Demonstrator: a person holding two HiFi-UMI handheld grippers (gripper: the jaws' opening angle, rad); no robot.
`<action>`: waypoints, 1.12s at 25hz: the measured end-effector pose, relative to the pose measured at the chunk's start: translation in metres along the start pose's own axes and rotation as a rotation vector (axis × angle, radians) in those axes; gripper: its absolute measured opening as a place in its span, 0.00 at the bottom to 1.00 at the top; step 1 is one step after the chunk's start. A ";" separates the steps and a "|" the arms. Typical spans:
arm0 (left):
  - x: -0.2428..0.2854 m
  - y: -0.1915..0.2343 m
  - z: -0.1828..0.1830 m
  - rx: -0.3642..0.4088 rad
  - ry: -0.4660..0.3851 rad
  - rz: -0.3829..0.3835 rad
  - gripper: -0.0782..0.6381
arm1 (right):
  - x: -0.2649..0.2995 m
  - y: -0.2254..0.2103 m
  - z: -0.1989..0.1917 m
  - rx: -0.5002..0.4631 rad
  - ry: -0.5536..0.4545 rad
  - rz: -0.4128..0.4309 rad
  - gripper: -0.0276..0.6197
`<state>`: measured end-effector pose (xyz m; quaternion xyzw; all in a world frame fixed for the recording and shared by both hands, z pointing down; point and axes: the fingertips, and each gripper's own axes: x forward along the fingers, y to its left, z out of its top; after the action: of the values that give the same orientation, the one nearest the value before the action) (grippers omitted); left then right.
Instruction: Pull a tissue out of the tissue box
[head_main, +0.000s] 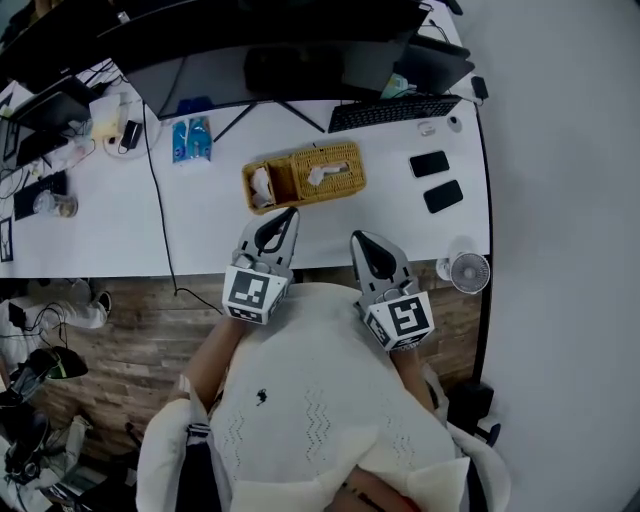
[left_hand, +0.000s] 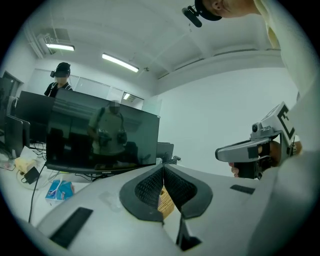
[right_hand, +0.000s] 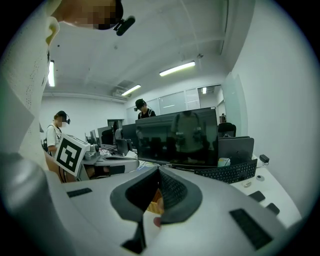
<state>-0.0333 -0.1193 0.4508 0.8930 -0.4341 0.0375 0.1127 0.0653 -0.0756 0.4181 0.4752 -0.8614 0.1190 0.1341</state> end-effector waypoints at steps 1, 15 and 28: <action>0.003 0.002 -0.002 0.001 0.006 -0.004 0.13 | 0.003 0.000 0.000 0.004 0.003 -0.003 0.04; 0.044 0.026 -0.045 0.003 0.097 -0.028 0.13 | 0.028 0.007 -0.008 -0.043 0.079 -0.012 0.04; 0.080 0.034 -0.087 -0.099 0.200 -0.031 0.13 | 0.033 -0.010 -0.016 -0.034 0.136 -0.036 0.04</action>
<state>-0.0078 -0.1806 0.5541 0.8848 -0.4081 0.1033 0.2000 0.0584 -0.1018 0.4451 0.4790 -0.8436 0.1338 0.2025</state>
